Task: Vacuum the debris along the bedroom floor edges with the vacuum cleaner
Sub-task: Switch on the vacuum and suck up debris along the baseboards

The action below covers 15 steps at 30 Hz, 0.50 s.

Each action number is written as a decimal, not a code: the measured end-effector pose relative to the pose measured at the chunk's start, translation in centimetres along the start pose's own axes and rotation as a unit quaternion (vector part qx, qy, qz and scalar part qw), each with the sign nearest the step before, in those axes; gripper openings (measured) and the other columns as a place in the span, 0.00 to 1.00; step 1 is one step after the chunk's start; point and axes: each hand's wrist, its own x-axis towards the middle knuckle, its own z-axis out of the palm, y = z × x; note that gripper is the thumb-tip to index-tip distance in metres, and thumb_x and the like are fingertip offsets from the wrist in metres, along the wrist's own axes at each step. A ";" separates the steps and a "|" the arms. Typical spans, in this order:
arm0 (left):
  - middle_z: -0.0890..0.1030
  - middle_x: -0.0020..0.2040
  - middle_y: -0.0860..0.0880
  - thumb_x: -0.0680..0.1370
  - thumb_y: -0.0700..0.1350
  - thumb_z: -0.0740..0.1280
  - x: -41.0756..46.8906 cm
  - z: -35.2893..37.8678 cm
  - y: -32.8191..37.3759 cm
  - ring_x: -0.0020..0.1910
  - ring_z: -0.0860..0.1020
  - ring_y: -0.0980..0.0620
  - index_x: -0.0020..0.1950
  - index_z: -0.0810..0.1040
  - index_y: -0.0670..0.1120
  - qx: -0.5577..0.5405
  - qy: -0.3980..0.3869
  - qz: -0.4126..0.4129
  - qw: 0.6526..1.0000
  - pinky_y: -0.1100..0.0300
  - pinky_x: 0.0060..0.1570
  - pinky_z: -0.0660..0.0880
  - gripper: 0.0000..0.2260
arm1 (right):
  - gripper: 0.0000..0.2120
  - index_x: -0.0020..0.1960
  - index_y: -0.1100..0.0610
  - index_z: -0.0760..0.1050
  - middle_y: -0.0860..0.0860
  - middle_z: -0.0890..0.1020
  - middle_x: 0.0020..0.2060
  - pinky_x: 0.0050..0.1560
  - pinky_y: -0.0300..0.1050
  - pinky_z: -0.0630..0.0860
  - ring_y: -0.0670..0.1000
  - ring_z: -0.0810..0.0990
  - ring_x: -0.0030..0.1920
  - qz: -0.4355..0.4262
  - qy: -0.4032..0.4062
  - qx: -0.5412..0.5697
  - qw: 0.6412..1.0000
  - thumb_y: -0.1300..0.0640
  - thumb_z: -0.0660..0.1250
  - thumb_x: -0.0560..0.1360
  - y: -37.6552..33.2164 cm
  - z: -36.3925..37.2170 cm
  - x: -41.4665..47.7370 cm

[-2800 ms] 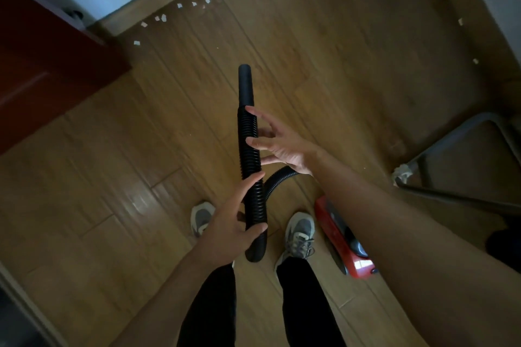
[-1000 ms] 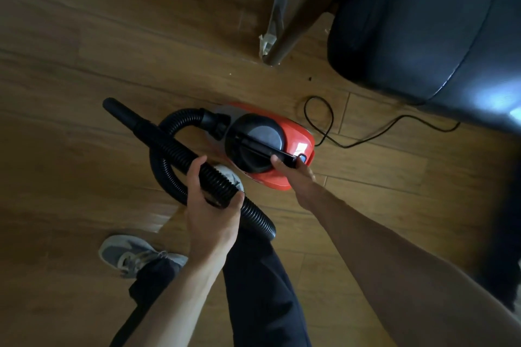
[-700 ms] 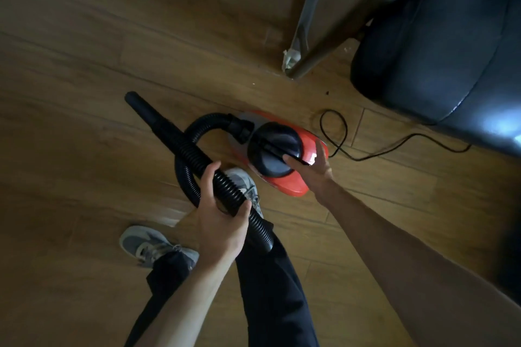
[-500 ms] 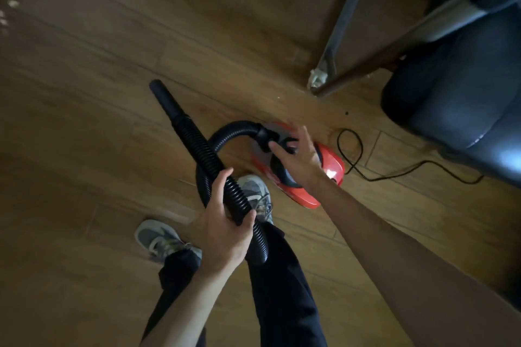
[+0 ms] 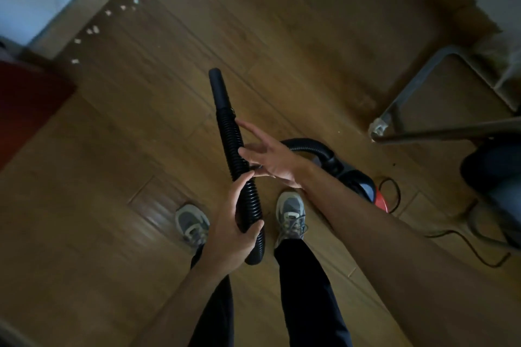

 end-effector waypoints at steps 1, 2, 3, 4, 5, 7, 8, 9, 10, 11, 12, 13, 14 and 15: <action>0.71 0.73 0.54 0.76 0.47 0.72 -0.2 -1.0 -0.1 0.65 0.75 0.39 0.76 0.58 0.64 -0.016 0.000 -0.004 1.000 0.39 0.64 0.73 0.34 | 0.31 0.77 0.38 0.59 0.55 0.79 0.63 0.61 0.57 0.79 0.59 0.80 0.61 0.003 -0.007 -0.003 1.000 0.58 0.65 0.81 -0.5 0.8 0.6; 0.70 0.73 0.56 0.75 0.45 0.71 -0.4 -2.1 -0.3 0.67 0.74 0.41 0.75 0.58 0.67 -0.026 0.002 -0.010 1.000 0.40 0.65 0.73 0.35 | 0.31 0.77 0.38 0.58 0.56 0.79 0.63 0.59 0.56 0.79 0.59 0.81 0.61 0.005 -0.012 -0.004 1.000 0.60 0.65 0.81 -0.9 1.6 1.2; 0.71 0.72 0.56 0.74 0.43 0.70 -0.5 -3.0 -0.6 0.67 0.75 0.43 0.74 0.58 0.69 -0.031 0.004 -0.016 0.999 0.42 0.64 0.74 0.36 | 0.32 0.77 0.39 0.58 0.55 0.78 0.62 0.58 0.55 0.80 0.58 0.81 0.60 0.006 -0.017 -0.005 1.000 0.61 0.65 0.80 -1.5 2.5 1.8; 0.72 0.71 0.55 0.74 0.42 0.69 -0.7 -4.0 -1.0 0.66 0.76 0.43 0.74 0.58 0.70 -0.034 0.005 -0.019 0.999 0.44 0.62 0.76 0.37 | 0.33 0.77 0.40 0.57 0.54 0.78 0.61 0.56 0.53 0.81 0.56 0.81 0.59 0.009 -0.020 -0.009 1.000 0.63 0.65 0.80 -1.9 3.3 2.4; 0.73 0.70 0.54 0.74 0.40 0.69 -0.8 -4.8 -1.4 0.63 0.77 0.44 0.74 0.58 0.69 -0.038 0.007 -0.021 0.999 0.45 0.60 0.77 0.38 | 0.34 0.78 0.40 0.57 0.53 0.77 0.61 0.54 0.52 0.81 0.55 0.80 0.59 0.011 -0.021 -0.014 1.000 0.64 0.65 0.80 -2.3 4.1 3.0; 0.73 0.69 0.59 0.74 0.35 0.70 -1.2 -6.5 -2.0 0.59 0.79 0.49 0.75 0.59 0.65 -0.055 0.013 -0.028 0.998 0.46 0.58 0.79 0.39 | 0.35 0.77 0.41 0.57 0.55 0.76 0.62 0.53 0.51 0.81 0.55 0.80 0.59 0.014 -0.020 -0.026 0.999 0.65 0.66 0.79 -3.0 5.8 4.4; 0.72 0.68 0.65 0.74 0.34 0.70 -1.2 -7.3 -2.2 0.59 0.79 0.53 0.76 0.60 0.65 -0.059 0.016 -0.035 0.997 0.47 0.59 0.79 0.39 | 0.36 0.77 0.41 0.57 0.56 0.75 0.64 0.53 0.51 0.81 0.56 0.80 0.60 0.014 -0.015 -0.028 0.999 0.65 0.67 0.78 -3.4 6.6 5.0; 0.70 0.67 0.71 0.74 0.34 0.71 -1.2 -8.1 -2.4 0.63 0.76 0.58 0.76 0.60 0.64 -0.060 0.022 -0.041 0.997 0.49 0.62 0.77 0.39 | 0.36 0.77 0.41 0.57 0.57 0.74 0.65 0.53 0.52 0.82 0.57 0.80 0.61 0.012 -0.009 -0.028 0.999 0.66 0.68 0.78 -3.7 7.4 5.7; 0.67 0.68 0.75 0.75 0.34 0.71 -1.2 -8.9 -2.6 0.67 0.72 0.62 0.76 0.60 0.64 -0.057 0.030 -0.047 0.997 0.50 0.66 0.75 0.39 | 0.37 0.77 0.41 0.57 0.57 0.73 0.66 0.54 0.53 0.82 0.57 0.79 0.61 0.010 -0.005 -0.027 1.000 0.66 0.69 0.77 -4.1 8.2 6.4; 0.65 0.68 0.76 0.75 0.35 0.71 -1.1 -9.7 -2.8 0.70 0.69 0.64 0.76 0.59 0.63 -0.056 0.042 -0.048 0.996 0.50 0.68 0.73 0.38 | 0.38 0.77 0.41 0.58 0.58 0.73 0.66 0.54 0.54 0.82 0.57 0.79 0.62 0.009 -0.003 -0.026 1.000 0.65 0.70 0.76 -4.4 9.0 7.1; 0.64 0.70 0.74 0.75 0.35 0.71 -1.1 -10.4 -3.3 0.71 0.66 0.65 0.76 0.59 0.62 -0.054 0.055 -0.048 0.996 0.49 0.70 0.71 0.38 | 0.38 0.76 0.40 0.58 0.58 0.74 0.66 0.55 0.55 0.82 0.57 0.80 0.62 0.009 -0.001 -0.026 1.000 0.65 0.71 0.76 -4.7 9.8 7.9; 0.64 0.71 0.72 0.75 0.35 0.70 -1.1 -11.3 -3.6 0.72 0.65 0.65 0.77 0.59 0.61 -0.051 0.068 -0.046 0.995 0.49 0.71 0.69 0.38 | 0.38 0.76 0.40 0.59 0.58 0.74 0.65 0.56 0.55 0.81 0.57 0.80 0.61 0.008 0.000 -0.028 1.000 0.65 0.71 0.76 -5.1 10.5 8.6; 0.64 0.72 0.69 0.75 0.34 0.70 -1.0 -12.1 -4.0 0.73 0.64 0.64 0.77 0.59 0.61 -0.052 0.081 -0.044 0.994 0.49 0.72 0.68 0.38 | 0.38 0.75 0.39 0.60 0.58 0.75 0.65 0.56 0.55 0.81 0.57 0.81 0.60 0.008 0.001 -0.033 0.999 0.65 0.71 0.75 -5.5 11.2 9.3; 0.65 0.73 0.67 0.75 0.34 0.70 -0.8 -12.9 -4.3 0.73 0.64 0.63 0.77 0.59 0.61 -0.053 0.093 -0.042 0.993 0.48 0.71 0.69 0.38 | 0.38 0.75 0.39 0.60 0.58 0.75 0.65 0.56 0.55 0.81 0.57 0.81 0.60 0.007 0.000 -0.039 0.999 0.65 0.72 0.75 -5.9 12.0 10.1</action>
